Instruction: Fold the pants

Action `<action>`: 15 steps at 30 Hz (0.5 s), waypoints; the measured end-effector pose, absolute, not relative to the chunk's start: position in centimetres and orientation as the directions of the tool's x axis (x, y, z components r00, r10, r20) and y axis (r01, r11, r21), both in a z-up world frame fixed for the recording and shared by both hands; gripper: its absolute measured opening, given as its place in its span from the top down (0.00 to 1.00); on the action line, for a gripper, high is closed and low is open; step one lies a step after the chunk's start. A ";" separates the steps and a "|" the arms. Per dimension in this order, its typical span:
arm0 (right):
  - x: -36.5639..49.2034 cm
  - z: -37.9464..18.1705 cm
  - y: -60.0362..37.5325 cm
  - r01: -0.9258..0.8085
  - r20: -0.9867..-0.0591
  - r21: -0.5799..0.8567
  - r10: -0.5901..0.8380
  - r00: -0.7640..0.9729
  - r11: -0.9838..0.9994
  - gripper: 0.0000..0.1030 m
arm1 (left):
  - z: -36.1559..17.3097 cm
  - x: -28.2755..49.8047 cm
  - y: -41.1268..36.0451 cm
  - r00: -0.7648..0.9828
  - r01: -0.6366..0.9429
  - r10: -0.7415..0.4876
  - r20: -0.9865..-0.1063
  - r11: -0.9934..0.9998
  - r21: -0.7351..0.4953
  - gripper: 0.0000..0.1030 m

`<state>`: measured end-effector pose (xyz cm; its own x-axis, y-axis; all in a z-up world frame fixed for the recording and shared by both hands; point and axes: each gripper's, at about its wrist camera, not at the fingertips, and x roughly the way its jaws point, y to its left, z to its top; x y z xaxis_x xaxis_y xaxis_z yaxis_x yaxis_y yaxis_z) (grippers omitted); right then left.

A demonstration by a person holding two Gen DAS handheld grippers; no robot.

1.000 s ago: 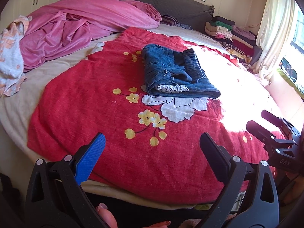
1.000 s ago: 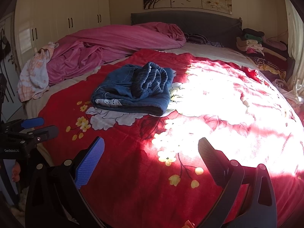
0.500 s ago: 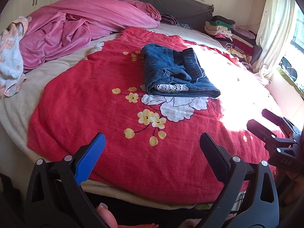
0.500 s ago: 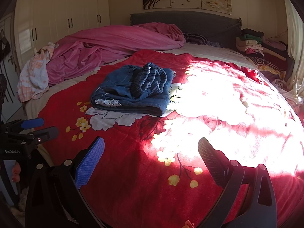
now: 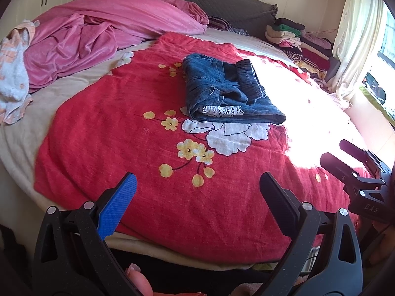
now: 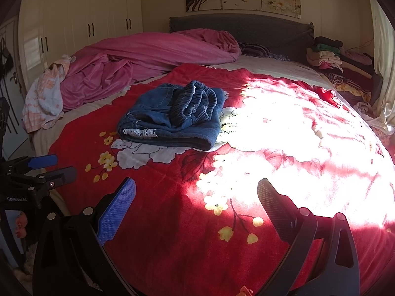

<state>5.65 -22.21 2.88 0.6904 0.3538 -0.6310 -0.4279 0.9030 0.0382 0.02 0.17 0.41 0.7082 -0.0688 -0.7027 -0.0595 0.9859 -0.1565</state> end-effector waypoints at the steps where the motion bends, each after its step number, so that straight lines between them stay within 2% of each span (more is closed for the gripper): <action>1: 5.6 2.9 -22.2 -0.427 -0.632 0.037 0.352 0.691 0.904 0.05 | 0.4 0.0 0.2 0.708 -0.060 -0.068 -0.703 0.986 -0.156 0.10; 15: 6.1 2.8 -22.7 -0.418 -0.640 0.036 0.342 0.688 0.908 0.05 | 0.1 0.2 0.2 0.694 -0.070 -0.055 -0.718 0.987 -0.143 0.09</action>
<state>6.10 -22.66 2.81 0.6880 0.3424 -0.6398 -0.4182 0.9076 0.0361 0.20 0.21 0.08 0.6938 -0.0551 -0.7180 -0.0700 0.9872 -0.1434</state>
